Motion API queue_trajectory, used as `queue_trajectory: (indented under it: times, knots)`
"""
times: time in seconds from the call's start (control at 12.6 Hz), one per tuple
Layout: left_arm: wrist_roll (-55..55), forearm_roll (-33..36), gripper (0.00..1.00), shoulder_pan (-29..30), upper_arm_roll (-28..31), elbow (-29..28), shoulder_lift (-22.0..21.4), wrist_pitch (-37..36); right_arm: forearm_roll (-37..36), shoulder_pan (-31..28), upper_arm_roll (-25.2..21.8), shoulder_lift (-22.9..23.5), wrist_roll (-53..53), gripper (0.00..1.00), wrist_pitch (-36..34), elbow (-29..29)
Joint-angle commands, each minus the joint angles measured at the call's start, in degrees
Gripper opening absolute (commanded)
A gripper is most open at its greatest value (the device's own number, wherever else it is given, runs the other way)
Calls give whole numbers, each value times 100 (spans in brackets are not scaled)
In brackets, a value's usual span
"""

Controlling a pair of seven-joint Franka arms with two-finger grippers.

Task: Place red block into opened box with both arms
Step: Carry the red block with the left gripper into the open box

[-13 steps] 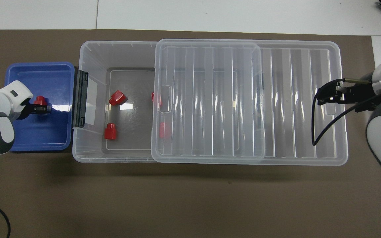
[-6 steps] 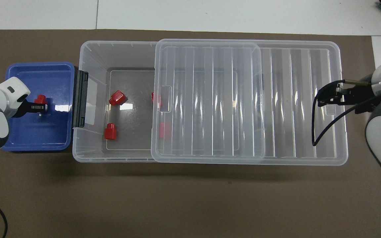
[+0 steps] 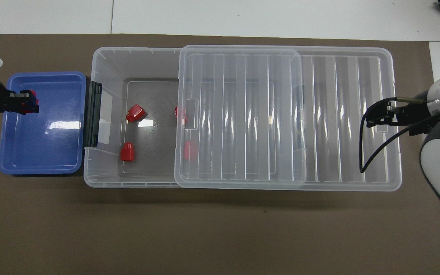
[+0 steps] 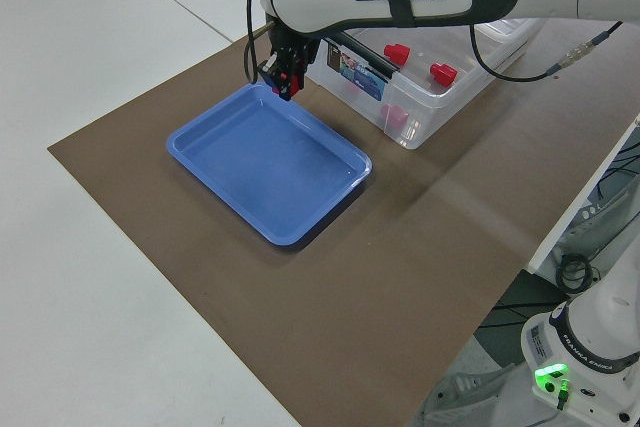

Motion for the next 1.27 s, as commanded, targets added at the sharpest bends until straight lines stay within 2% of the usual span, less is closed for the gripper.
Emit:
queue_trajectory:
  times: [0.0,0.24,0.4,0.63,0.79,0.95,1.19]
  knots:
    - [-1267,-330,0,-402,-82,424,-113,-602,26,-129,39,-165,33,100,158,-211]
    - [-3173,-253,0,-1418,-152,434,-237,-463,35,-129,39,-165,42,100,158,-202]
    - [-4161,2,0,-2018,-152,233,-272,54,35,-129,39,-165,42,100,149,-202]
    - [-4243,46,0,-2485,-153,-1038,-535,1465,35,-129,39,-165,42,100,123,-202]
    - [-4226,457,0,-2591,-161,-1708,-536,2145,35,-129,39,-165,42,100,122,-202]
    - [-4156,941,0,-2688,-161,-2027,-475,2288,35,-129,39,-165,42,100,140,-211]
    - [-4111,1031,0,-2776,-161,-2456,-203,2963,35,-129,39,-165,42,100,149,-211]
